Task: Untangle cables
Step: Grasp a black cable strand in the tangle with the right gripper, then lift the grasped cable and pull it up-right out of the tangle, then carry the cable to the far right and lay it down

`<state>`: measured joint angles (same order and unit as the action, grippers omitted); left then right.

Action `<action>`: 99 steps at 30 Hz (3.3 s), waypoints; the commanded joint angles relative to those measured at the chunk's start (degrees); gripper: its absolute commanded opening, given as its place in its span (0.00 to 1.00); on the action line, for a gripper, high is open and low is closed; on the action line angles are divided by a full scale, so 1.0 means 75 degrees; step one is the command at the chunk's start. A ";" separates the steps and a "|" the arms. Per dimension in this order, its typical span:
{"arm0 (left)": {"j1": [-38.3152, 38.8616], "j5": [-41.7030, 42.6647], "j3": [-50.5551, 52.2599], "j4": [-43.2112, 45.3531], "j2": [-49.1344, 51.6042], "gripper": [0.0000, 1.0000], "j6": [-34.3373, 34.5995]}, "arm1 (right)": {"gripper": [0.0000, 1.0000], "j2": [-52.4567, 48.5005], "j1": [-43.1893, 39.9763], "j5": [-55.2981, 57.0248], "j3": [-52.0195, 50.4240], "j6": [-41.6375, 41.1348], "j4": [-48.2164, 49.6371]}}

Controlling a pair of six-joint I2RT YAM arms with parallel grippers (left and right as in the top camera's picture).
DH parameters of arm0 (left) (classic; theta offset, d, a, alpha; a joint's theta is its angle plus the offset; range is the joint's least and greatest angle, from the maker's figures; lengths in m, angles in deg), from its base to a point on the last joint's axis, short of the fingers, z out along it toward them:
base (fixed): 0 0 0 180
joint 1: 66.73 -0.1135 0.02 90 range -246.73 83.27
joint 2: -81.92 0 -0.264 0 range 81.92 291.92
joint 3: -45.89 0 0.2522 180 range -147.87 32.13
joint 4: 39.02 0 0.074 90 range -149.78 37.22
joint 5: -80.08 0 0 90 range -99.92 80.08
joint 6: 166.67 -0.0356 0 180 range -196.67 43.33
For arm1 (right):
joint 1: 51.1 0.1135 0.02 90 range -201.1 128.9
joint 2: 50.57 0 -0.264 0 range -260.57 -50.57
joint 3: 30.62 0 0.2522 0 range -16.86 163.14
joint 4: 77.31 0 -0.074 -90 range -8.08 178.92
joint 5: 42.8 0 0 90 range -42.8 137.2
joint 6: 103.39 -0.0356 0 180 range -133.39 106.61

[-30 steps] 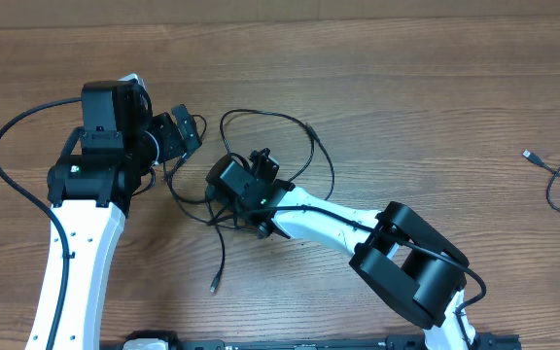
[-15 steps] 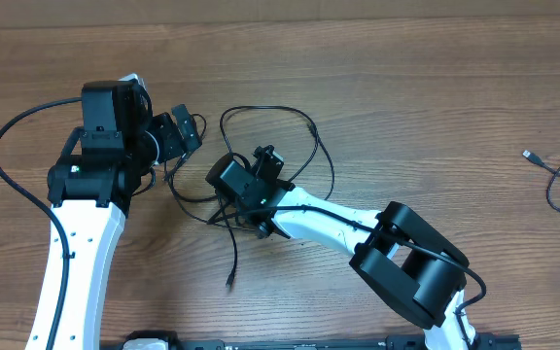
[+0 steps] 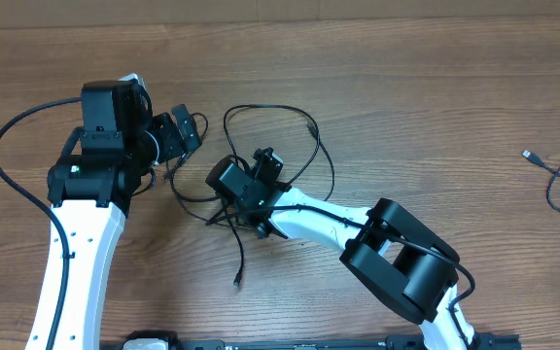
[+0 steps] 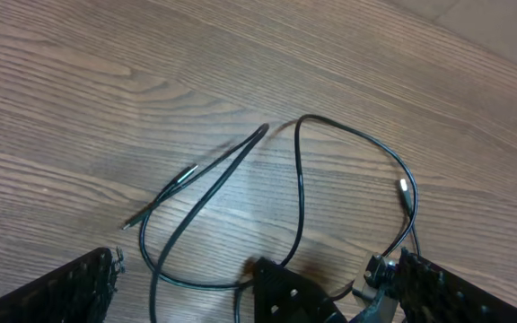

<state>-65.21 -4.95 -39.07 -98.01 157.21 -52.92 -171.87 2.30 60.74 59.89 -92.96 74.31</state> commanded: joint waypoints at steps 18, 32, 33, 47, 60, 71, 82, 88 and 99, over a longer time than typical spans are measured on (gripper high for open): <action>0.0003 0.0079 -0.0160 0.0003 0.0050 1.00 -0.0140 | 0.04 0.0055 -0.0627 0.0560 0.0017 0.0662 -0.0638; 0.0003 0.0079 -0.0160 0.0003 0.0050 1.00 -0.0140 | 0.04 0.2046 -0.1751 0.0656 0.0017 0.2294 -0.1565; 0.0003 0.0079 -0.0160 0.0003 0.0050 1.00 -0.0140 | 0.04 0.2107 -0.1813 0.0717 0.0017 0.2407 -0.1582; 0.0003 0.0079 -0.0160 0.0003 0.0047 1.00 -0.0140 | 0.04 0.3468 -0.2827 0.1445 0.0017 0.2471 -0.1874; 0.0003 0.0079 -0.0160 0.0003 0.0050 0.99 -0.0140 | 0.04 0.4433 -0.3063 0.1396 0.0020 0.2448 -0.0597; 0.0003 0.0079 -0.0160 0.0003 0.0050 0.99 -0.0140 | 0.04 0.4441 -0.3281 0.1757 0.0020 0.1993 -0.0187; 0.0003 0.0079 -0.0160 0.0000 0.0050 1.00 -0.0140 | 0.04 0.4441 -0.4310 0.3124 0.0017 0.2879 -0.0274; 0.0003 0.0079 -0.0160 0.0003 0.0050 1.00 -0.0143 | 0.04 0.4360 -0.5741 0.3185 0.0017 0.2879 -0.0551; 0.0003 0.0079 -0.0160 0.0003 0.0047 0.99 -0.0140 | 0.04 0.3678 -0.7930 0.3101 0.0017 0.2885 -0.0099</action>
<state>-65.21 -4.95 -39.07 -98.01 157.21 -52.92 -142.08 -54.79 83.62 59.93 -72.15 72.39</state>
